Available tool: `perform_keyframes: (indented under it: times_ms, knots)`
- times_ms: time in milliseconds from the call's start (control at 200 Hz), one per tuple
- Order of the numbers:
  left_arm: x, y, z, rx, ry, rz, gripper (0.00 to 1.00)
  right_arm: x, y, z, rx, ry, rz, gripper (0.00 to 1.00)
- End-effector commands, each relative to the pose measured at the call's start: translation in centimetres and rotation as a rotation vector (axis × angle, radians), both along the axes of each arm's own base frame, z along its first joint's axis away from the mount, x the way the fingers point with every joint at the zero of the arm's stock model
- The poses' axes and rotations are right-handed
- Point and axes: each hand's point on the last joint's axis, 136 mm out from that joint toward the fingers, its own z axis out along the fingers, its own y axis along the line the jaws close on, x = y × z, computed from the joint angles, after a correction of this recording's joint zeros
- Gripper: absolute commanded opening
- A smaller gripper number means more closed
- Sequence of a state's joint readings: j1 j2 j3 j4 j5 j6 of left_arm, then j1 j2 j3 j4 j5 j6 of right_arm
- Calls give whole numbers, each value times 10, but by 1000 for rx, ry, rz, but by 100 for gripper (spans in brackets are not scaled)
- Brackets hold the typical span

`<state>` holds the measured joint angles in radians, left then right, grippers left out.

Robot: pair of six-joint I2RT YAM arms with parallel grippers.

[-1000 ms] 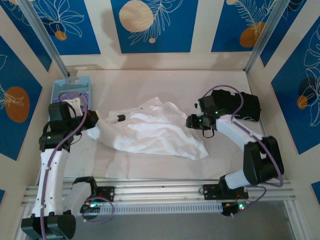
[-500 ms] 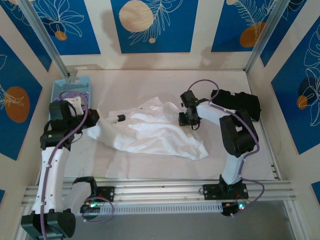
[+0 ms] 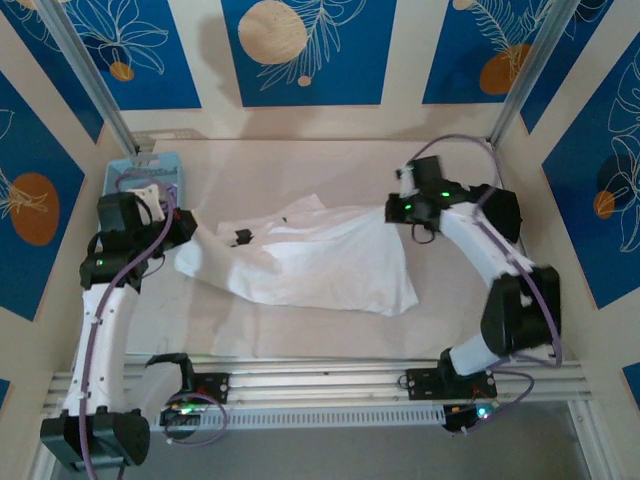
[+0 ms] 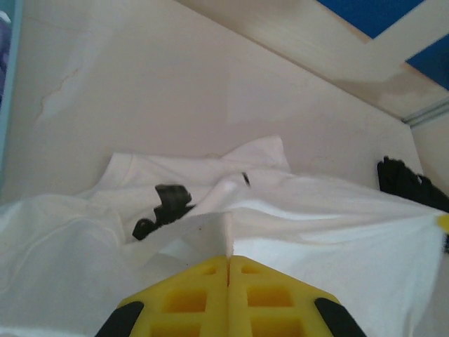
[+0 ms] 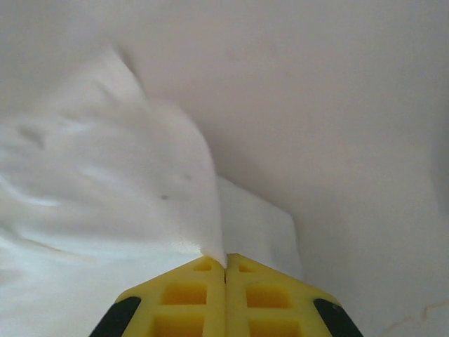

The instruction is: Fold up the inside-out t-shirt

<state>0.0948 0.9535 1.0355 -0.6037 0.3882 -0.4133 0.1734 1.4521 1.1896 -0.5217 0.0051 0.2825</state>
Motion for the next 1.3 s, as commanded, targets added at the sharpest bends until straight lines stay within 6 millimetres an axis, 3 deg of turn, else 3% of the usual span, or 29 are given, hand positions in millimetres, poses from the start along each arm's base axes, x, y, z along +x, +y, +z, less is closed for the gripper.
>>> perform_keyframes:
  times_ms: [0, 105, 305, 430, 540, 635, 755, 835, 935, 1100, 1195, 1295]
  knots:
    - [21, 13, 66, -8, -169, 72, 0, -6, 7, 91, 284, -209, 144, 0]
    - [33, 25, 115, -7, -259, 120, 0, -8, -15, 156, 402, -358, 156, 0]
    - [42, 59, 209, -61, -415, 212, 0, -13, -46, 234, 512, -507, 149, 0]
    - [33, 89, 256, -117, -497, 282, 0, -20, -59, 263, 509, -557, 118, 0]
    - [23, 115, 267, -144, -517, 338, 0, -25, -68, 260, 486, -538, 62, 0]
    - [20, 127, 248, -151, -479, 363, 0, -34, -59, 239, 501, -495, 71, 0]
    - [22, 120, 205, -196, -406, 324, 0, -55, -26, 196, 502, -404, 124, 0]
    - [15, 113, 173, -199, -359, 324, 0, -74, 0, 149, 481, -289, 147, 0]
    - [4, 108, 134, -167, -299, 342, 0, -107, 26, 70, 429, -86, 143, 0]
    - [-7, 98, 78, -153, -198, 335, 0, -156, 35, -49, 362, 224, 54, 0]
    - [-12, 95, 53, -140, -154, 332, 0, -171, 37, -88, 339, 324, 30, 3]
    - [-19, 91, 29, -123, -115, 324, 0, -175, 40, -109, 315, 385, 31, 11]
